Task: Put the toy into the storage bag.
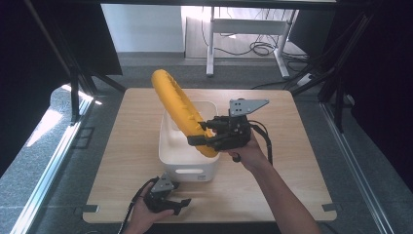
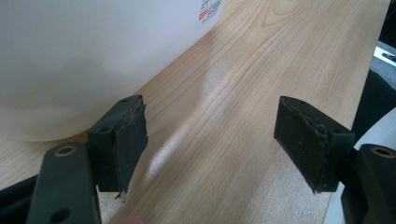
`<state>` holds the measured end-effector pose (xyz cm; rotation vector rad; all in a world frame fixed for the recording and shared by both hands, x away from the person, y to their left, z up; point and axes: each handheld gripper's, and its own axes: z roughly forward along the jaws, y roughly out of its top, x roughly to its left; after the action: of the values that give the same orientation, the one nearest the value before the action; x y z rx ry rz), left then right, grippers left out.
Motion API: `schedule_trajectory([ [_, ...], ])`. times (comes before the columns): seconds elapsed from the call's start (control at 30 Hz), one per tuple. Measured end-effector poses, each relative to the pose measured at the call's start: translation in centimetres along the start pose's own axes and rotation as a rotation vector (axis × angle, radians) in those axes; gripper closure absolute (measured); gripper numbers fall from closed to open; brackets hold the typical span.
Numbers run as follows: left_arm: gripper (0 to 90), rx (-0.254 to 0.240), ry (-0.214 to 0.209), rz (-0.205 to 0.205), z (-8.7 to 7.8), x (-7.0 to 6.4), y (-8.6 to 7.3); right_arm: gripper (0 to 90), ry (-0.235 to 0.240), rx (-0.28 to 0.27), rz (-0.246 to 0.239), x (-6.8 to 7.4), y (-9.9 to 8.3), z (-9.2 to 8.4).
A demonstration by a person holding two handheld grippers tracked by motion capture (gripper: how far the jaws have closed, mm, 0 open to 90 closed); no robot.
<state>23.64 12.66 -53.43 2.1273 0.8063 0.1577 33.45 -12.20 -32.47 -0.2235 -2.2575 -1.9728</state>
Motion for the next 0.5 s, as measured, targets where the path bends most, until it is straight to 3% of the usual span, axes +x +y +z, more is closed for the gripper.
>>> schedule_trajectory([
  [0.5,25.6,0.003,0.000,0.000,0.1,0.0,0.0,51.2,-0.011,0.057,0.032,-1.2,-1.8,0.9],
])
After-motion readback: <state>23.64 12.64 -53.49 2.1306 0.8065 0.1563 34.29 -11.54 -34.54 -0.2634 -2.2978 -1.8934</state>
